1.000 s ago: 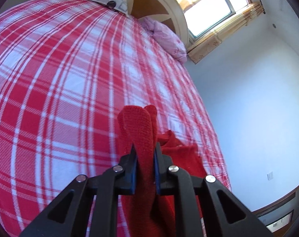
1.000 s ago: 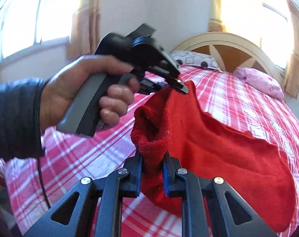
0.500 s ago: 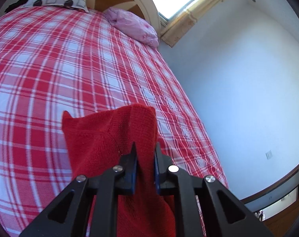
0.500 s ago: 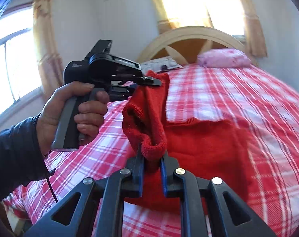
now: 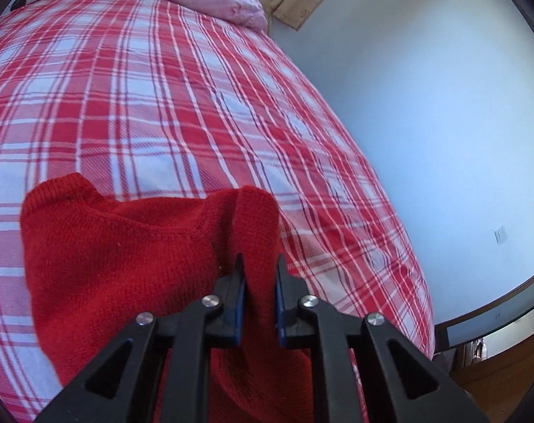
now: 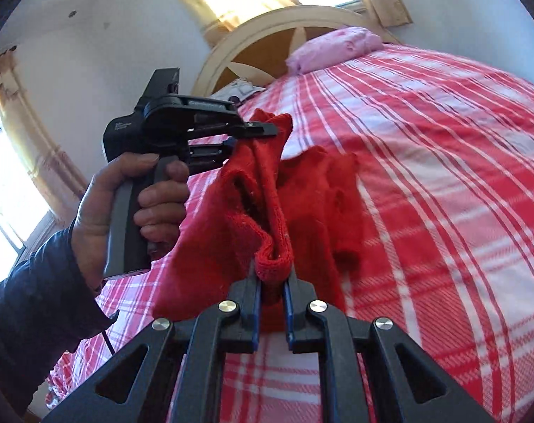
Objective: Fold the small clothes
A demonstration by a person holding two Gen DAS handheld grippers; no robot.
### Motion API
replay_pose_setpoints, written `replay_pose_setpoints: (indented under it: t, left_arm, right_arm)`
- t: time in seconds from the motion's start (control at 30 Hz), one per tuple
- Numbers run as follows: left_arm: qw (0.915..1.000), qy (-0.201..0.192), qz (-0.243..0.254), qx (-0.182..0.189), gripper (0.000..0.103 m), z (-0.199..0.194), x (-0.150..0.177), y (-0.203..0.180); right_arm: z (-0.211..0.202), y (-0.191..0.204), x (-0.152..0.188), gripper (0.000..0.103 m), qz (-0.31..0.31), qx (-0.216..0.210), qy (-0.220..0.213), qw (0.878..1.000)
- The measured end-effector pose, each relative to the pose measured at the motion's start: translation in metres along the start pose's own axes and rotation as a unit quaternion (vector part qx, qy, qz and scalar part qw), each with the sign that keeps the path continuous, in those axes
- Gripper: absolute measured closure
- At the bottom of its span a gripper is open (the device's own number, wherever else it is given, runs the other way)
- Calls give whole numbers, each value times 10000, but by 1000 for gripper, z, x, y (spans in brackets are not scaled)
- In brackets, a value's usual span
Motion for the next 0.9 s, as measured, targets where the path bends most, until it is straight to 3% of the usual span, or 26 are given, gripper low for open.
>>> replay_pose_setpoints:
  t: [0.2, 0.3, 0.37, 0.43, 0.53, 0.63, 0.7, 0.77, 0.83, 0.9]
  left_arm:
    - [9994, 141, 225, -201, 88, 24, 6, -12]
    - [9980, 75, 506, -363, 83, 24, 8, -22]
    - [9956, -96, 801, -472, 73, 14, 9, -37]
    - [9923, -275, 1048, -602, 43, 1, 10, -47]
    - [9819, -725, 1511, -879, 21, -29, 21, -52]
    - [9711, -1043, 1716, -1291, 6, -54, 40, -34]
    - [9643, -1146, 1704, -1674, 5, -65, 59, -13]
    - [9607, -1054, 1638, -1976, 5, -69, 77, 5]
    - [9616, -1103, 1471, -2039, 5, -73, 94, 20]
    - [9654, -1090, 1326, -1965, 5, -71, 106, 27]
  right_arm:
    - [2, -23, 6, 93, 454, -113, 123, 9988]
    - [1, -28, 7, 93, 576, -183, 114, 9981]
    - [0, -30, 8, 93, 606, -219, 64, 9979]
    - [0, -33, 9, 93, 702, -264, 76, 9972]
    - [-1, -39, 11, 93, 853, -342, 64, 9957]
    - [-6, -45, 13, 81, 974, -386, 21, 9945]
    - [-13, -48, 12, 70, 1008, -270, -154, 9944]
    - [-27, -49, 9, 52, 948, 37, -465, 9944]
    - [-42, -38, -2, 51, 645, 306, -862, 9937]
    - [-47, -18, -15, 51, 308, 158, -985, 9945]
Point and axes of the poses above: each gripper's, at about its wrist camera, not at the fingertips, and z roughly the way its jaws point, y to its left, x to its underside, the point moved 3 cm from there along z, roughly the way its jaws point
